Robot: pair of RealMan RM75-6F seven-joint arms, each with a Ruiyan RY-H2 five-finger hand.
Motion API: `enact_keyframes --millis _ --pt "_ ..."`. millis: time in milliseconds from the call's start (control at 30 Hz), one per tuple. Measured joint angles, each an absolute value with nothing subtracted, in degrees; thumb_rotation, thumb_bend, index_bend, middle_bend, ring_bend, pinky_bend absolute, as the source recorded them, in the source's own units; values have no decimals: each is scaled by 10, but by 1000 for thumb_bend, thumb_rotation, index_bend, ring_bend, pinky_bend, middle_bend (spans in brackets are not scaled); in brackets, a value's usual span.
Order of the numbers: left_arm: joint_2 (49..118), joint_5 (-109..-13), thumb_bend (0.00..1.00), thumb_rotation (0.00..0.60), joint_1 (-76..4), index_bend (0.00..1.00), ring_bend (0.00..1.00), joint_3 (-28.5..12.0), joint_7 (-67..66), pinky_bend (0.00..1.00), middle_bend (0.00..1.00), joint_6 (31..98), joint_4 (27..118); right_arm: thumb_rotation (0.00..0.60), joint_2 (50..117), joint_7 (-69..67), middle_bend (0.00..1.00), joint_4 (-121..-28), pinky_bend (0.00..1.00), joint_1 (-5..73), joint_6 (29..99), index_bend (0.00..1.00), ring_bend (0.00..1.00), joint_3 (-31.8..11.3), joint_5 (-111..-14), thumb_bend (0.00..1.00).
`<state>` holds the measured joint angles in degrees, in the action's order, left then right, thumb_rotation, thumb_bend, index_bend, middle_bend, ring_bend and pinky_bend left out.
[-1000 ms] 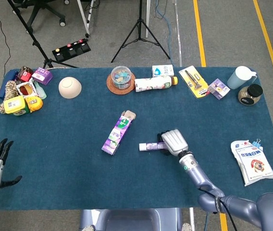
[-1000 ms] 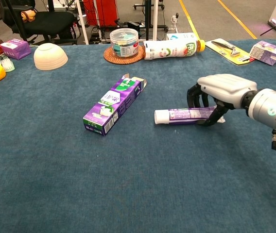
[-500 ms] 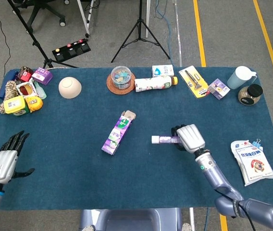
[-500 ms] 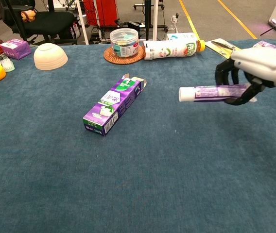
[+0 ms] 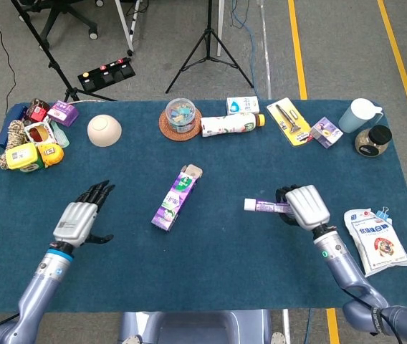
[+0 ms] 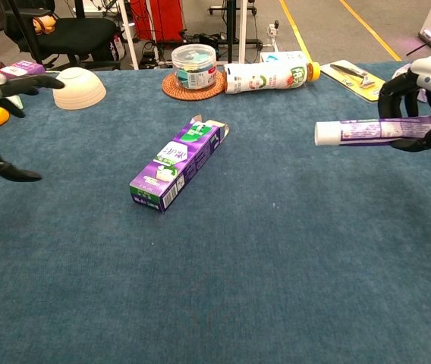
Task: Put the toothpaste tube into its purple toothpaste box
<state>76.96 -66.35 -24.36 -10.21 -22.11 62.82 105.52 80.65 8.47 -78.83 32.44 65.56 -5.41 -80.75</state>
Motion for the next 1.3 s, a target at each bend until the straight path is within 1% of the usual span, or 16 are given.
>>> enact_keyframes --millis 200,400,600,733,933,1067,1300 --pt "823 -637 76 600 -281 0 0 -117 -270 164 0 626 1050 600 797 71 605 -786 667 319 659 540 543 -55 -809 514" --pt "903 -580 75 600 -330 0 0 -136 -340 164 0 629 1024 600 791 53 605 -779 667 313 659 540 542 -58 -807 513" --pt "984 -552 74 600 -378 0 0 -154 -358 164 0 624 946 600 788 40 604 -775 668 307 659 540 543 -59 -805 513" --pt "1041 -536 74 600 -412 0 0 -166 -357 164 0 613 870 600 785 36 605 -772 667 305 658 540 543 -61 -803 514" --pt "1100 -500 74 600 -457 0 0 -185 -370 164 0 598 774 600 775 25 605 -771 667 302 657 540 542 -66 -800 515" --pt "1106 -482 74 600 -467 0 0 -191 -364 164 0 587 742 600 773 22 605 -765 667 303 652 540 542 -66 -802 516" --pt "1062 -490 73 600 -460 0 0 -191 -323 164 0 570 710 600 778 20 605 -759 667 305 647 540 542 -68 -803 517"
